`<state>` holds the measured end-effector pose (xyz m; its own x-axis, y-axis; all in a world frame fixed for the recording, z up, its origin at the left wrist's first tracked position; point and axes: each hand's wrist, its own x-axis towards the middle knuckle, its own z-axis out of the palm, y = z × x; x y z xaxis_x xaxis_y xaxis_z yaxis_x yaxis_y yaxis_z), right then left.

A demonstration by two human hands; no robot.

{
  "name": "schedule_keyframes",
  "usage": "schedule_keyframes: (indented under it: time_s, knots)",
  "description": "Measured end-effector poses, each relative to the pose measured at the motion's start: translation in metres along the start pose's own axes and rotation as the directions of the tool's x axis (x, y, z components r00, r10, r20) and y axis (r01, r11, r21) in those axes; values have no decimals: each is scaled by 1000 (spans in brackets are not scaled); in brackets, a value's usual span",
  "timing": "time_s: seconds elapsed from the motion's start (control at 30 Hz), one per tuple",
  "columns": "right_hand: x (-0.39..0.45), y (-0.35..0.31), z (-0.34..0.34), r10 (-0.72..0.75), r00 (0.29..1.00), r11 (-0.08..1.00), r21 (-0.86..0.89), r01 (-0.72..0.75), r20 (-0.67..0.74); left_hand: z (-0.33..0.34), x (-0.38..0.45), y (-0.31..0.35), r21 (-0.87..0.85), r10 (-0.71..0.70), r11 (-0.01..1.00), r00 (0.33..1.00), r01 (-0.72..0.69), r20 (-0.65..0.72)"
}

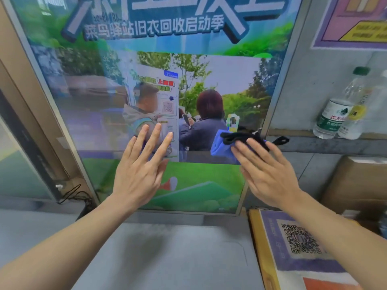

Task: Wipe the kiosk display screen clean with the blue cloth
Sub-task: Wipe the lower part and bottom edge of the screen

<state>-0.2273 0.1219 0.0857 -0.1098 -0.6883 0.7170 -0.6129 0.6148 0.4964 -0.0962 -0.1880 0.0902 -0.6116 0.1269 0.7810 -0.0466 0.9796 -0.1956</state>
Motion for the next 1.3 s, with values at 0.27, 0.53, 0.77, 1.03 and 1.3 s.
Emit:
schedule_keyframes:
  time_s: [0.27, 0.53, 0.77, 1.03, 1.3]
  knots:
    - [-27, -29, 26, -4, 1000, 1000, 7, 4, -20, 19, -2, 0, 52, 7, 999, 997, -3, -75]
    - [-83, -65, 56, -140, 987, 990, 8, 140, 80, 36, -27, 1, 59, 83, 995, 992, -77, -95]
    - [-53, -43, 40, -151, 988, 989, -3, 151, 22, 36, -39, -14, 90, 107, 991, 988, -97, -107]
    - [4, -49, 32, 62, 991, 998, -1, -63, -120, 29, -18, -32, 115, 59, 993, 986, -42, -154]
    - [-34, -109, 61, -169, 984, 984, 65, 164, 62, 32, -18, -40, 144, 111, 986, 972, -82, -206]
